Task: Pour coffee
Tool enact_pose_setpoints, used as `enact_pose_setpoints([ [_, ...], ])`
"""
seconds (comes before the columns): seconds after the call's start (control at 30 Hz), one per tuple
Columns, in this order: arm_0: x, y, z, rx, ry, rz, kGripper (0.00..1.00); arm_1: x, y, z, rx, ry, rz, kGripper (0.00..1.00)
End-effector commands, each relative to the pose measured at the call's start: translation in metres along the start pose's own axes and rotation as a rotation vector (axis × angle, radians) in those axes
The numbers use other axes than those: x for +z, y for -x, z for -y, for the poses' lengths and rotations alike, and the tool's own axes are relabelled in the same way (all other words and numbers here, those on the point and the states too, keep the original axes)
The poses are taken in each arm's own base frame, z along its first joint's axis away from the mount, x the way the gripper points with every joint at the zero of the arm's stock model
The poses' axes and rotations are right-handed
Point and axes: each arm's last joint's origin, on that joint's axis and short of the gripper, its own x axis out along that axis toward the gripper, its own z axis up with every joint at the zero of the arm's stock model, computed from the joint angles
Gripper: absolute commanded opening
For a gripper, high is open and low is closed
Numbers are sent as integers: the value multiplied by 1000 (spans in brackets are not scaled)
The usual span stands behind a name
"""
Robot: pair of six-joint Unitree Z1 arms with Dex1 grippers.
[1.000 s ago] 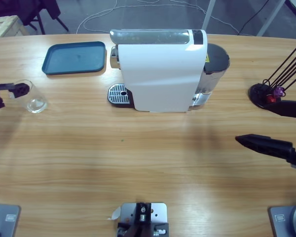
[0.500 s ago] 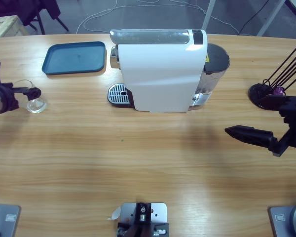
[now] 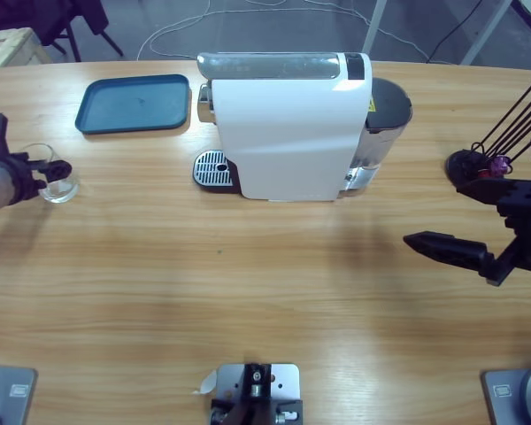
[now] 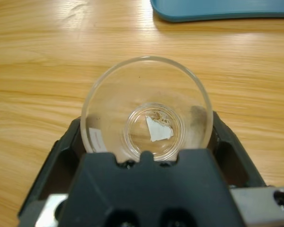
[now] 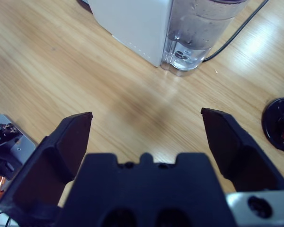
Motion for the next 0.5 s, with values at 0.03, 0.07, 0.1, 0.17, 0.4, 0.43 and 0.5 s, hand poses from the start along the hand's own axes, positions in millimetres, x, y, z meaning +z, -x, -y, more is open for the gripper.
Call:
enact_pose_setpoints([
  [0.03,-12,18,-7,-88,-114,9,0,-5,-1,3,-13,-16,-21,1000],
  [0.07,-6,29,-7,-182,-165,45,0,-3,4,4,-13,-14,-8,1000],
  [0.1,-1,38,-7,-255,-201,86,0,-1,12,5,-11,-10,6,1000],
  [0.17,13,59,-6,-429,-289,179,0,0,27,8,-7,-1,26,1000],
  [0.4,48,46,38,-794,-633,143,0,-4,58,14,-17,10,20,1000],
  [0.43,49,35,44,-788,-685,142,0,-5,59,15,-17,10,17,1000],
  [0.5,53,17,50,-775,-757,153,0,-7,61,16,-19,12,9,1000],
])
